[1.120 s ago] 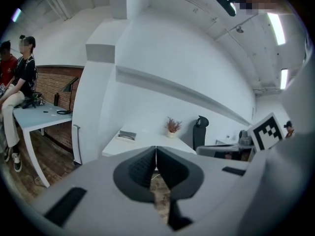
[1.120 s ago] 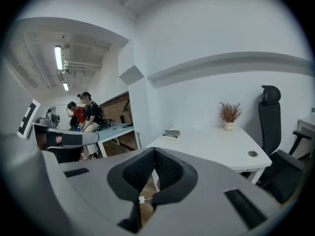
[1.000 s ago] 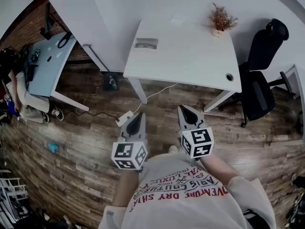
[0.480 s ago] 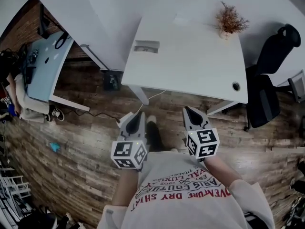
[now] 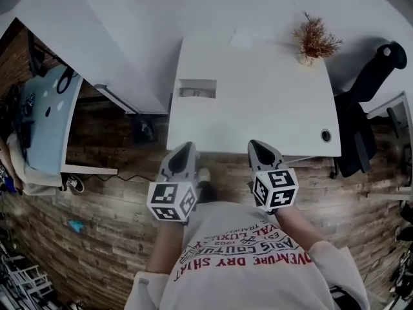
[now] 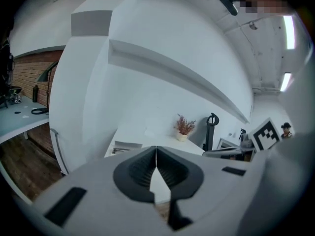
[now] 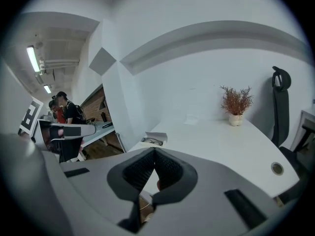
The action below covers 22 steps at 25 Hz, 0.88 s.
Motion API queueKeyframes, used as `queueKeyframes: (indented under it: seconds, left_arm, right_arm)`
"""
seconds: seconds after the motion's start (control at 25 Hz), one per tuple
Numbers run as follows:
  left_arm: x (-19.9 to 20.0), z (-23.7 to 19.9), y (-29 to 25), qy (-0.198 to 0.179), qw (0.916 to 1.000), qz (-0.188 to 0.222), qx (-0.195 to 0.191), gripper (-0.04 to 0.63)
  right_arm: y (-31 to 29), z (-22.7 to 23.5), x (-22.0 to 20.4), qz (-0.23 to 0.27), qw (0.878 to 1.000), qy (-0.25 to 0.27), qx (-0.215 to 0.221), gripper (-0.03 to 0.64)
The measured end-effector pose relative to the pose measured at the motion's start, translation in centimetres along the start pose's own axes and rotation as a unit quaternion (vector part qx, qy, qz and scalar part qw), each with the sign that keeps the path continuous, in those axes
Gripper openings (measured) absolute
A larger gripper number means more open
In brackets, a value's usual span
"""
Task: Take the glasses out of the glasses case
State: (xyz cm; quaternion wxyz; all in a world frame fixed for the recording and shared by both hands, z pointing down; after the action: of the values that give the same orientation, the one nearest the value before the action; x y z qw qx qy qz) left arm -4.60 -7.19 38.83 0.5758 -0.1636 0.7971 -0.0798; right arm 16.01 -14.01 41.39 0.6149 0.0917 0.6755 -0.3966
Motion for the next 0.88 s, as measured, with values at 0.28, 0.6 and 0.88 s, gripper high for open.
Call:
queueKeyframes:
  seconds: [0.28, 0.6, 0.88]
  left_arm:
    - [4.5, -8.1, -6.3, -0.012, 0.9990, -0.025, -0.034, 0.008]
    - [6.4, -14.1, -10.5, -0.004, 0.9968, -0.057, -0.055, 0.008]
    - [6.1, -16.6, -13.3, 0.023, 0.9952, -0.084, -0.045, 0.008]
  right_arm:
    - [-9.7, -0.9, 3.7, -0.023, 0.999, -0.029, -0.022, 0.012]
    - [-17.8, -2.2, 6.3, -0.061, 0.998, -0.026, -0.010, 0.012]
    - [-23.5, -3.4, 6.9, -0.126, 0.989, 0.050, 0.063, 0.012]
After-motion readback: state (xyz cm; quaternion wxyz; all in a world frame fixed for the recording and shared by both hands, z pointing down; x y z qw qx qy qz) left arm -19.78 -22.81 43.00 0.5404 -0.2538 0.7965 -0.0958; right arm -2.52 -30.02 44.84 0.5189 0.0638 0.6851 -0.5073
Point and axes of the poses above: the fingertips, and each gripper's own axes: y backward along the fingers, z to its right, x out of its top, the point moved 6 cm from there along y, backward along the fingers, and after that the axes turned 7 degrees about y, right-handed, at the moved point
